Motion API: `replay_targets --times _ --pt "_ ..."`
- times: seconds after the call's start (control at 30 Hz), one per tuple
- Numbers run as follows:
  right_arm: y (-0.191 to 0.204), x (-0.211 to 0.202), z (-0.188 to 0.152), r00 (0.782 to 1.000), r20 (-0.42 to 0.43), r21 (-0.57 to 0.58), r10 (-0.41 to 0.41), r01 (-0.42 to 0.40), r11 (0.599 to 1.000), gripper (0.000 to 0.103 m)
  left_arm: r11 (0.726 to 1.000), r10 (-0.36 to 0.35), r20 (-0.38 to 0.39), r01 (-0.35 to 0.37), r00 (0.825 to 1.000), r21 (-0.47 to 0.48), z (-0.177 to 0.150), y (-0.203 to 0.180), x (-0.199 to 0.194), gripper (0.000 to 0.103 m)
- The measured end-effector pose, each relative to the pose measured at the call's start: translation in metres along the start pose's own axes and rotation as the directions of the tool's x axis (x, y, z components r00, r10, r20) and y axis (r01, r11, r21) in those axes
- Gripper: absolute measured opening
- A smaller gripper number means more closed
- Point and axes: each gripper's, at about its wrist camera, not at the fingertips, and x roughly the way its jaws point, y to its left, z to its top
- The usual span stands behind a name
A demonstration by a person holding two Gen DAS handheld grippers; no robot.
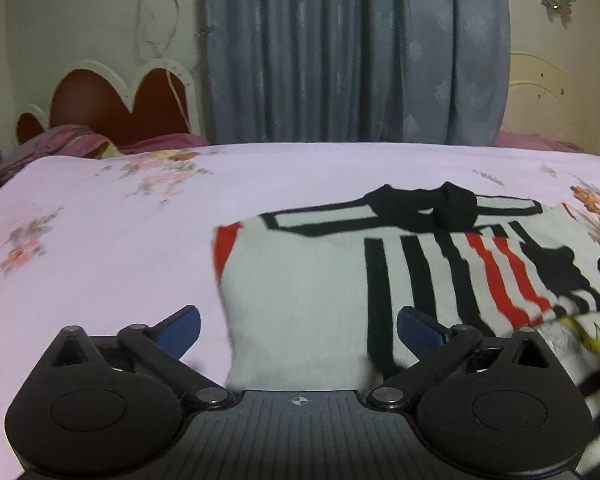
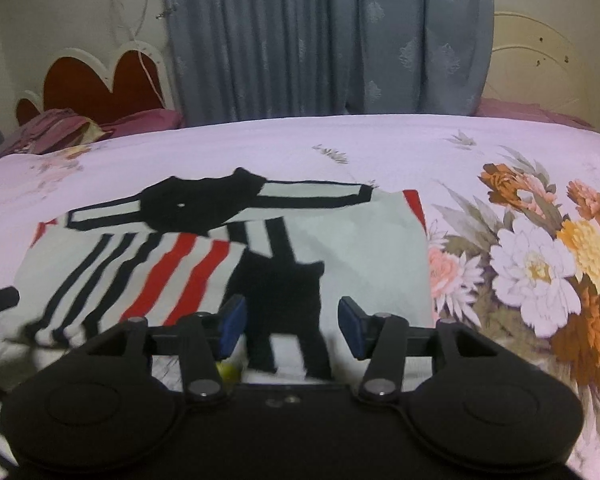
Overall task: Fold small clothes
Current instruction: 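Grasp the sweater hem with both tools and fold it toward the collar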
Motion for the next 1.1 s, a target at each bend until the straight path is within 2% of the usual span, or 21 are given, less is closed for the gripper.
replay_targets --times 0.27,0.37,0.5,0.57,0.6,0.67,0.8,0.87,0.93,1.0,1.1 --pt "-0.032 -0.063 -0.052 0.999 -0.02 0.015 0.04 -0.04 0.999 0.052 0.999 0.03 -0.052 -0.031 0.998 -0.031 -0.067 0.011 -0.073 0.103" --pt "-0.049 -0.085 -0.079 0.998 -0.044 0.033 0.045 -0.043 0.999 0.052 0.997 0.03 -0.08 -0.036 0.996 -0.074 -0.094 0.02 -0.099 0.102" --pt "-0.064 -0.113 -0.119 0.995 -0.079 0.059 0.059 -0.054 0.997 0.052 0.99 -0.001 -0.113 -0.014 0.994 -0.137 -0.13 0.027 -0.133 0.102" --pt "-0.068 -0.123 -0.137 0.993 -0.097 0.076 0.066 -0.059 0.995 0.052 0.985 -0.03 -0.131 0.007 0.991 -0.173 -0.145 0.028 -0.145 0.096" --pt "-0.07 -0.129 -0.146 0.992 -0.104 0.086 0.071 -0.063 0.994 0.052 0.979 -0.054 -0.142 0.025 0.988 -0.204 -0.152 0.03 -0.151 0.092" --pt "-0.073 -0.137 -0.162 0.989 -0.12 0.117 0.088 -0.074 0.99 0.052 0.964 -0.089 -0.159 0.045 0.983 -0.263 -0.168 0.034 -0.161 0.09" --pt "-0.08 -0.151 -0.189 0.981 -0.145 0.17 0.131 -0.106 0.98 0.051 0.944 -0.143 -0.159 0.086 0.977 -0.32 -0.195 0.034 -0.179 0.086" --pt "-0.079 -0.159 -0.198 0.977 -0.154 0.161 0.151 -0.126 0.979 0.051 0.923 -0.199 -0.156 0.132 0.967 -0.36 -0.202 0.035 -0.185 0.082" --pt "-0.077 -0.164 -0.204 0.972 -0.157 0.169 0.176 -0.149 0.974 0.052 0.906 -0.251 -0.151 0.177 0.956 -0.385 -0.205 0.036 -0.188 0.081" --pt "-0.077 -0.166 -0.21 0.953 -0.162 0.235 0.256 -0.214 0.948 0.052 0.888 -0.296 -0.149 0.215 0.943 -0.407 -0.206 0.037 -0.188 0.081" --pt "-0.081 -0.164 -0.213 0.924 -0.141 0.339 0.355 -0.292 0.895 0.052 0.831 -0.383 -0.128 0.281 0.915 -0.48 -0.208 0.042 -0.184 0.078"
